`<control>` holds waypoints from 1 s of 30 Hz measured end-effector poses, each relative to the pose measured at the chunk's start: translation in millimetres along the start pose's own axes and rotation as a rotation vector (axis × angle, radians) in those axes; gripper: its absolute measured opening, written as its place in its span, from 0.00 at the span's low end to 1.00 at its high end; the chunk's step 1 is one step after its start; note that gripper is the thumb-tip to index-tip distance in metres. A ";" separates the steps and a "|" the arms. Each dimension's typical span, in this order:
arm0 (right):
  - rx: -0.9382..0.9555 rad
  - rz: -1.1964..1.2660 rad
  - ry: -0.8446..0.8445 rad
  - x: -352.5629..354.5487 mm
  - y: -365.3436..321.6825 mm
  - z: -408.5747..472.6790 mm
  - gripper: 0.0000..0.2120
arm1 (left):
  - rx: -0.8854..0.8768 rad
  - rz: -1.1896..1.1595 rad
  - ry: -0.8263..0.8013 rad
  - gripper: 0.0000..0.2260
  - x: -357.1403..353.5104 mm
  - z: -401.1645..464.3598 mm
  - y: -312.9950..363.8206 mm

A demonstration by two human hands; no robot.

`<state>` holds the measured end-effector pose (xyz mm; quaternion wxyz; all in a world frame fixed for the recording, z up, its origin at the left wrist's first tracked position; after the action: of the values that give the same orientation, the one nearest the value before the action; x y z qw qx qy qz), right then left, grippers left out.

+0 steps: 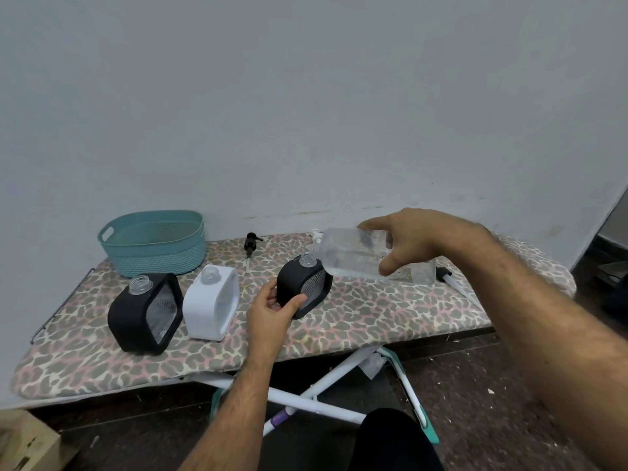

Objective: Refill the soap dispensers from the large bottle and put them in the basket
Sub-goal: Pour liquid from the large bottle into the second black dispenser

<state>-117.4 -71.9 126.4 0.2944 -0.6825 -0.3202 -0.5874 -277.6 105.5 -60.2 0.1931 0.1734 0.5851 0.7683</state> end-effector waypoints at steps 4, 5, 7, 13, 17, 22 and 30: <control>-0.002 -0.010 -0.013 2.9 -2.5 0.0 0.43 | -0.001 -0.002 0.000 0.26 0.1 -0.6 1.0; -0.004 -0.016 -0.015 3.6 -3.0 0.2 0.43 | -0.001 -0.001 0.000 0.27 0.3 -0.5 0.5; -0.007 -0.028 -0.018 4.6 -3.7 1.2 0.43 | -0.003 0.000 -0.002 0.27 0.3 -0.1 -0.2; -0.007 -0.023 -0.023 5.5 -4.2 4.8 0.43 | -0.007 -0.001 -0.002 0.27 0.3 1.3 -2.7; -0.004 -0.022 -0.035 7.4 -6.1 3.8 0.43 | -0.006 0.003 -0.008 0.27 0.5 1.4 -3.1; -0.010 -0.027 -0.046 9.3 -6.7 6.3 0.43 | -0.008 0.003 -0.007 0.27 0.5 0.9 -2.1; -0.022 -0.020 -0.058 10.9 -6.3 10.9 0.43 | -0.014 -0.003 -0.001 0.26 0.7 -0.1 1.0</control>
<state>-114.5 -58.5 135.9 0.2715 -0.6993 -0.3292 -0.5736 -278.3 105.5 -59.3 0.1954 0.1715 0.5800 0.7720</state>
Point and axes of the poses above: each hand's wrist, its own z-axis towards the middle knuckle, its own x-axis out of the back of the hand, y = z × x, the point moved 8 cm from there along z, towards the middle knuckle, and after that the axes turned 6 degrees about -x, right-handed, at the moved point
